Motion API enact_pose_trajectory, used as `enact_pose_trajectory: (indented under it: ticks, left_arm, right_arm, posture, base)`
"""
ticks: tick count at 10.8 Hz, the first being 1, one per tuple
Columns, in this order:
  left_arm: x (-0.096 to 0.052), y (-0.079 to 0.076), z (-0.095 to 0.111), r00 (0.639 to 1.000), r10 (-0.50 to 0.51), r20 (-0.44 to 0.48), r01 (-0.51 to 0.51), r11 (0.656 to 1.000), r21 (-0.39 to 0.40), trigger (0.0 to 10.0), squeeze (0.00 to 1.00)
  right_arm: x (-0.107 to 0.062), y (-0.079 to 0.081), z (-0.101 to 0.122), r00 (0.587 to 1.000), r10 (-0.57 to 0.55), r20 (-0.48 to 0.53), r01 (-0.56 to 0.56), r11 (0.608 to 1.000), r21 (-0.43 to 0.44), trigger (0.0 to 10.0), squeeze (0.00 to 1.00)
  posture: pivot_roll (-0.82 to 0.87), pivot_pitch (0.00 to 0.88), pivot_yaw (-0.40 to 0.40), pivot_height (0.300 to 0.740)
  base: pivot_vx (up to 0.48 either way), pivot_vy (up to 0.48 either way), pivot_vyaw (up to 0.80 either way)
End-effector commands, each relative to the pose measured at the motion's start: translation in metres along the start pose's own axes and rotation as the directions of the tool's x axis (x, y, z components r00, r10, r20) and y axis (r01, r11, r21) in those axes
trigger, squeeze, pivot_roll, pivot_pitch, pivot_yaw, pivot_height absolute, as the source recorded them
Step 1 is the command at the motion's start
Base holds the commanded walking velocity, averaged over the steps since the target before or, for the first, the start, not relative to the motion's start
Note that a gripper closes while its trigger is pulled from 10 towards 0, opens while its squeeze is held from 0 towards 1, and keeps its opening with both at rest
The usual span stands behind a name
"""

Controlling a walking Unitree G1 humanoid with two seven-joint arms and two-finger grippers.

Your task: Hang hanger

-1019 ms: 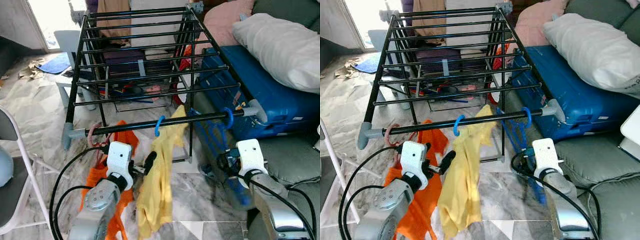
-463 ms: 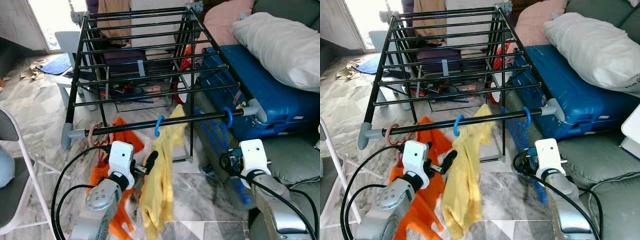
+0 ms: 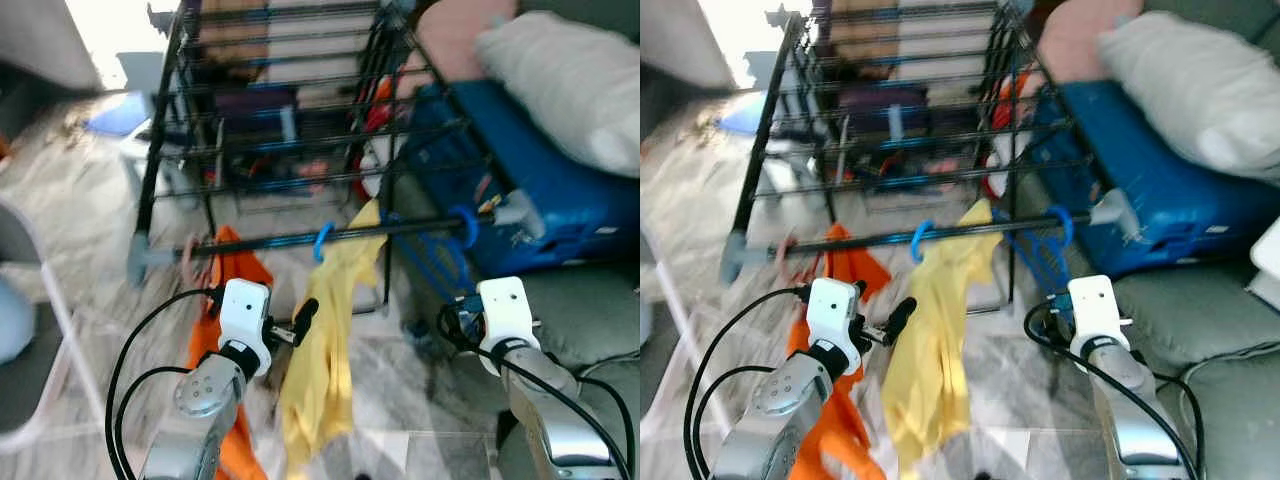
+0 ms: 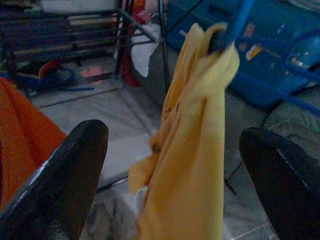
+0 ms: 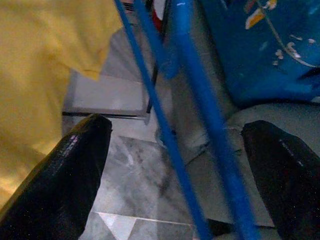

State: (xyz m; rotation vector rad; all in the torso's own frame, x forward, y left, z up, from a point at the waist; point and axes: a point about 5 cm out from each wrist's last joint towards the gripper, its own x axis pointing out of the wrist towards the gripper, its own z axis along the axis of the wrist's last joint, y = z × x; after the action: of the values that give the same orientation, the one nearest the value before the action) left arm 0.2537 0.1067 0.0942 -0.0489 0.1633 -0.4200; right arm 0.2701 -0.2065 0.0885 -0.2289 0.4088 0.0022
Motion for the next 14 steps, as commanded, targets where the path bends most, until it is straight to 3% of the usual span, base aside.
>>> enact_pose_trajectory:
  ticks: [1, 5, 6, 7, 12, 14]
  left_arm:
    - [0.000, 0.001, -0.002, 1.000, 0.012, -0.008, -0.012, 1.000, 0.006, 10.0, 0.00]
    - [0.001, 0.002, -0.002, 1.000, 0.013, -0.009, -0.013, 1.000, 0.007, 10.0, 0.00]
    - [0.001, 0.002, -0.002, 1.000, 0.013, -0.010, -0.013, 1.000, 0.008, 10.0, 0.00]
    - [0.001, 0.003, -0.002, 1.000, 0.013, -0.010, -0.013, 1.000, 0.010, 10.0, 0.00]
    - [0.002, 0.005, -0.002, 0.999, 0.036, 0.000, -0.036, 0.999, 0.019, 10.0, 0.00]
    - [0.000, 0.019, 0.004, 0.989, 0.142, 0.041, -0.143, 0.989, 0.028, 10.0, 0.00]
  right_arm:
    - [0.000, 0.001, 0.007, 0.999, -0.003, 0.032, 0.003, 1.000, -0.005, 10.0, 1.00]
    - [0.002, 0.003, 0.010, 0.999, 0.000, 0.040, 0.000, 1.000, -0.005, 10.0, 1.00]
    - [0.002, 0.003, 0.010, 0.999, 0.001, 0.040, -0.001, 1.000, -0.007, 10.0, 0.90]
    - [0.002, 0.004, 0.010, 0.999, 0.005, 0.042, -0.005, 1.000, -0.009, 10.0, 0.00]
    - [0.004, 0.006, 0.011, 0.999, 0.017, 0.045, -0.017, 1.000, -0.004, 10.0, 0.00]
    - [0.004, 0.008, 0.016, 0.996, 0.027, 0.082, -0.027, 1.000, 0.002, 10.0, 0.00]
  posture:
    - [-0.14, 0.020, 0.017, 0.740]
    - [-0.14, 0.018, 0.016, 0.740]
    - [-0.14, 0.017, 0.016, 0.740]
    - [-0.14, 0.015, 0.017, 0.740]
    - [-0.14, 0.011, 0.015, 0.740]
    - [-0.13, 0.003, 0.018, 0.740]
  base:
    - [-0.315, 0.000, 0.00]
    - [-0.315, 0.000, 0.00]
    - [-0.311, 0.000, 0.00]
    - [-0.315, 0.000, 0.00]
    - [-0.193, 0.000, 0.00]
    - [0.000, 0.000, 0.00]
